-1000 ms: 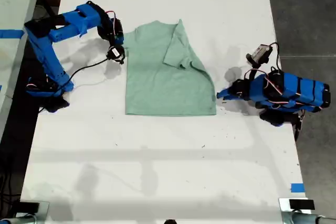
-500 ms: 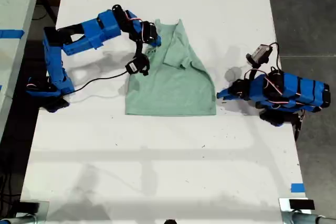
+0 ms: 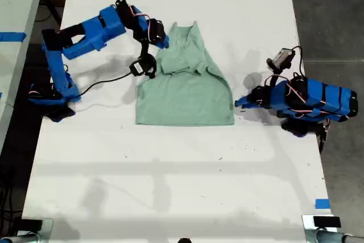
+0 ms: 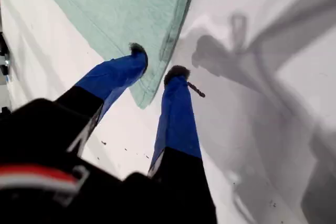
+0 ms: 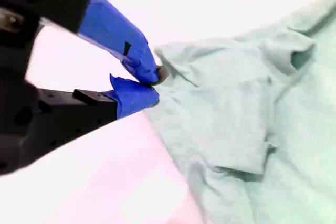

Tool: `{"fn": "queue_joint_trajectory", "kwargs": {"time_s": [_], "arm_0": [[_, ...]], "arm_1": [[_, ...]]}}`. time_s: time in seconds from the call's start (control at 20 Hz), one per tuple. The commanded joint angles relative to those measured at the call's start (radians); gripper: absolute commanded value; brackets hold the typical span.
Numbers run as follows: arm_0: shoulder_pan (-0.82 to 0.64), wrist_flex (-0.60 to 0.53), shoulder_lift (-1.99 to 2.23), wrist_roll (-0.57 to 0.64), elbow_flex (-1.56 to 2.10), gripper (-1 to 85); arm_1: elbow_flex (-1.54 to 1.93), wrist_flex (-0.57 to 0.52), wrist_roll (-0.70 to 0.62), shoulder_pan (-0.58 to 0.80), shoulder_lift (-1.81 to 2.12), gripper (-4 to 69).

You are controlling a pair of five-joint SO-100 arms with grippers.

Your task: Fold t shirt

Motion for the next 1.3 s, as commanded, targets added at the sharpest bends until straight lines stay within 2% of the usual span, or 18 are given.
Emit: {"fn": "queue_joint_trajectory", "kwargs": {"time_s": [0.0,0.2,0.35,0.45,0.5,0.6,0.75,0.9,1.0,1.1,1.25], "arm_0": [[-0.017,0.002,0.512,-0.025,0.233,-0.1],[0.055,-0.149,1.259,-0.178,0.89,-0.1],[0.176,-0.278,1.658,-0.295,1.384,-0.1],[0.261,-0.276,2.059,-0.38,1.678,-0.1],[0.285,-0.233,2.074,-0.428,1.733,4.0],[0.33,-0.245,2.082,-0.463,1.825,6.8],[0.344,-0.249,2.079,-0.486,1.902,1.1],[0.414,-0.272,2.079,-0.721,1.971,0.7],[0.446,-0.249,2.079,-0.727,1.974,3.7],[0.434,-0.235,2.079,-0.643,1.979,3.4],[0.417,-0.229,2.079,-0.615,1.976,13.1]], "arm_1": [[0.049,0.006,0.008,0.011,0.011,10.6],[0.049,0.006,0.008,0.011,0.011,10.6],[0.049,0.006,0.008,0.011,0.011,10.6],[0.049,0.006,0.008,0.011,0.011,10.6],[0.049,0.006,0.008,0.011,0.011,10.6],[0.049,0.006,0.008,0.011,0.011,10.6],[0.049,0.006,0.009,0.011,0.011,10.6],[0.049,0.006,0.008,0.011,0.011,10.7],[0.049,0.006,0.008,0.011,0.011,10.7],[0.049,0.006,0.008,0.012,0.011,10.7],[0.049,0.006,0.008,0.012,0.011,10.7]]}}
